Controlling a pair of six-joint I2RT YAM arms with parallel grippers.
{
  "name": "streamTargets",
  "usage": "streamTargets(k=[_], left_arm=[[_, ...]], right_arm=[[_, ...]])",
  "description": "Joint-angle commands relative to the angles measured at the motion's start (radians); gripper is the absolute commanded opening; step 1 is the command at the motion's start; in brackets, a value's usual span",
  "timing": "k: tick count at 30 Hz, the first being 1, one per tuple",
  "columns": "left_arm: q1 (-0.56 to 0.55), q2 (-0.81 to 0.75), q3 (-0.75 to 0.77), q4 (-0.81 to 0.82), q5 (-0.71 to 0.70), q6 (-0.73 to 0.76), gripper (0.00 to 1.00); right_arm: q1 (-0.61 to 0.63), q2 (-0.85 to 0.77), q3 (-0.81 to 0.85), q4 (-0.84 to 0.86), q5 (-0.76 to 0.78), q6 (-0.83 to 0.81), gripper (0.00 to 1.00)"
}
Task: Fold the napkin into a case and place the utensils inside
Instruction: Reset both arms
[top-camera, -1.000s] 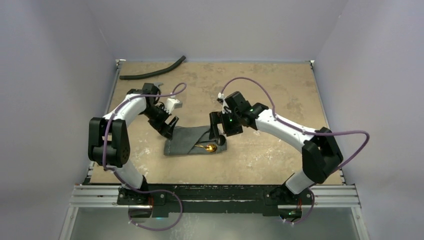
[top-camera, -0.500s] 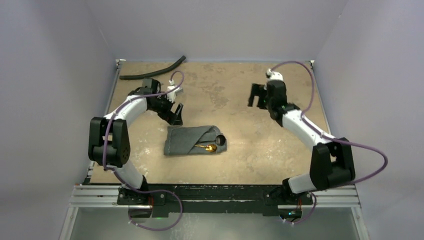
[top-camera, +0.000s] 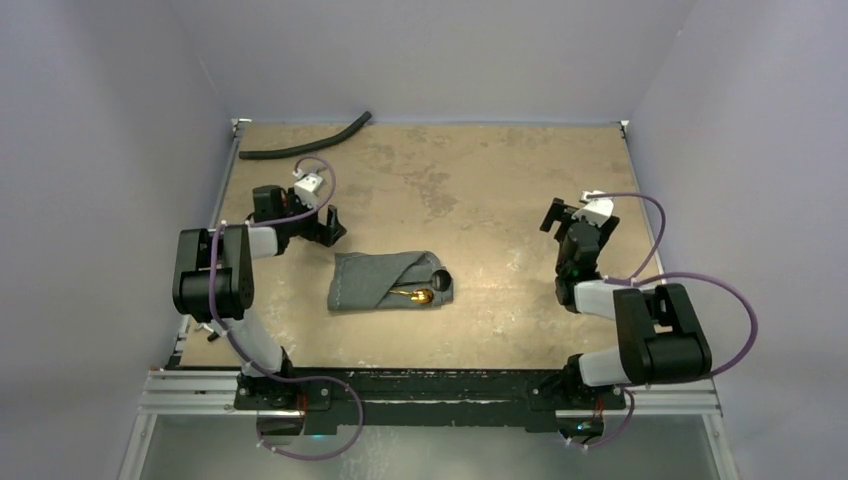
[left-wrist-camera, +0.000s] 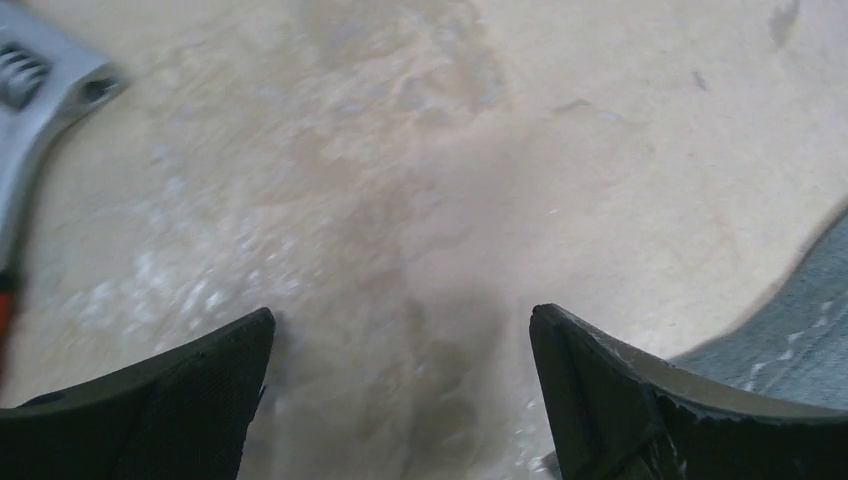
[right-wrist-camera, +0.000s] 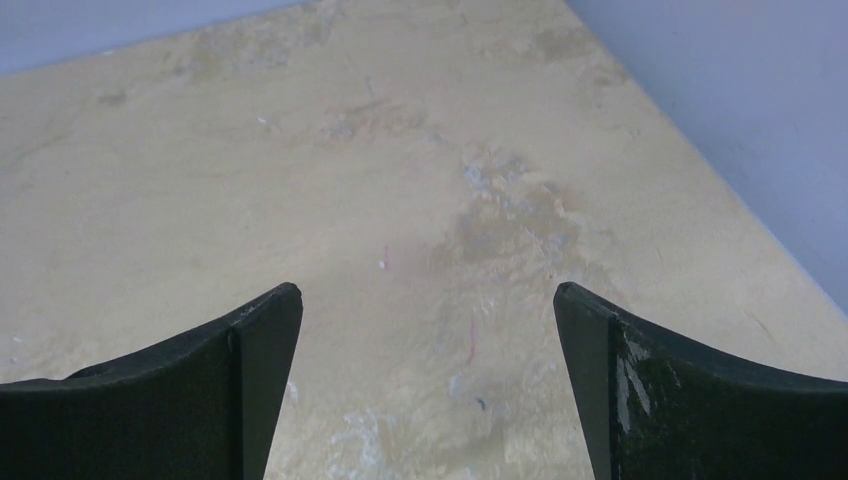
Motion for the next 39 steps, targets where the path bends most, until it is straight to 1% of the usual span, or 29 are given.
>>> streamTargets(k=[1, 4, 6, 8, 9, 11, 12, 13, 14, 16, 17, 18, 19, 20, 21, 22, 23, 24, 26, 27, 28, 29, 31, 33, 35, 37, 39], left_arm=[[0.060, 0.007, -0.121, 0.369, 0.028, -0.139, 0.98], [0.060, -0.006, -0.196, 0.547, -0.002, -0.199, 0.98], [0.060, 0.003, -0.195, 0.557, -0.014, -0.215, 0.98], [0.060, -0.010, -0.215, 0.577, -0.040, -0.219, 0.98], [0.060, -0.027, -0.243, 0.616, -0.060, -0.225, 0.98], [0.054, -0.079, -0.341, 0.748, -0.097, -0.229, 0.98], [0.046, -0.105, -0.398, 0.822, -0.111, -0.221, 0.98], [0.034, -0.123, -0.444, 0.880, -0.155, -0.220, 0.99], [0.024, -0.136, -0.475, 0.918, -0.217, -0.228, 0.99], [0.006, -0.133, -0.490, 0.953, -0.266, -0.233, 0.99], [-0.001, -0.134, -0.486, 0.941, -0.279, -0.226, 0.99], [-0.012, -0.139, -0.483, 0.925, -0.299, -0.218, 0.99], [-0.027, -0.141, -0.487, 0.924, -0.352, -0.214, 0.99], [-0.051, -0.139, -0.518, 0.959, -0.425, -0.210, 0.99], [-0.065, -0.100, -0.616, 1.125, -0.458, -0.210, 0.98], [-0.078, -0.073, -0.691, 1.334, -0.457, -0.205, 0.99], [-0.097, -0.091, -0.723, 1.382, -0.451, -0.180, 0.98], [-0.107, -0.115, -0.715, 1.331, -0.456, -0.170, 0.98], [-0.106, -0.109, -0.647, 1.240, -0.459, -0.178, 0.99], [-0.096, -0.102, -0.603, 1.167, -0.460, -0.199, 0.99], [-0.082, -0.108, -0.550, 1.060, -0.455, -0.210, 0.99], [-0.075, -0.115, -0.550, 1.049, -0.436, -0.215, 0.99], [-0.075, -0.095, -0.564, 1.112, -0.406, -0.217, 0.99], [-0.075, -0.110, -0.558, 1.067, -0.409, -0.210, 0.99], [-0.075, -0.098, -0.564, 1.107, -0.408, -0.217, 0.99], [-0.075, -0.106, -0.561, 1.082, -0.409, -0.213, 0.98], [-0.075, -0.098, -0.563, 1.102, -0.408, -0.215, 0.99]], right_arm=[[0.000, 0.072, -0.002, 0.300, 0.009, -0.039, 0.99], [-0.005, 0.128, 0.015, 0.334, 0.000, -0.032, 0.99], [-0.005, 0.161, 0.004, 0.402, -0.008, -0.064, 0.99], [-0.006, 0.147, -0.007, 0.384, -0.047, -0.051, 0.99], [-0.006, 0.146, -0.034, 0.439, -0.071, -0.076, 0.99], [-0.004, 0.163, -0.121, 0.616, -0.088, -0.110, 0.99], [-0.003, 0.195, -0.165, 0.758, -0.115, -0.131, 0.99], [0.001, 0.205, -0.177, 0.808, -0.116, -0.159, 0.99], [0.004, 0.189, -0.162, 0.750, -0.113, -0.156, 0.99], [0.004, 0.188, -0.094, 0.600, -0.112, -0.146, 0.99], [-0.002, 0.198, -0.092, 0.598, -0.146, -0.120, 0.99], [-0.004, 0.198, -0.092, 0.599, -0.147, -0.117, 0.99], [-0.004, 0.193, -0.092, 0.586, -0.149, -0.116, 0.99], [-0.003, 0.192, -0.094, 0.592, -0.146, -0.118, 0.99], [-0.004, 0.195, -0.103, 0.626, -0.125, -0.127, 0.99], [-0.003, 0.198, -0.114, 0.666, -0.102, -0.133, 0.99], [-0.001, 0.196, -0.120, 0.679, -0.103, -0.134, 0.99], [0.001, 0.196, -0.122, 0.681, -0.106, -0.134, 0.99], [0.001, 0.200, -0.108, 0.656, -0.122, -0.133, 0.99], [-0.001, 0.198, -0.091, 0.596, -0.143, -0.123, 0.99], [-0.005, 0.195, -0.085, 0.576, -0.152, -0.112, 0.99], [-0.011, 0.194, -0.085, 0.575, -0.162, -0.108, 0.99], [-0.017, 0.193, -0.087, 0.578, -0.170, -0.105, 0.99], [-0.018, 0.191, -0.095, 0.595, -0.169, -0.112, 0.99], [-0.018, 0.193, -0.097, 0.607, -0.160, -0.116, 0.99], [-0.018, 0.192, -0.097, 0.606, -0.159, -0.116, 0.99], [-0.018, 0.193, -0.097, 0.607, -0.160, -0.116, 0.99]])
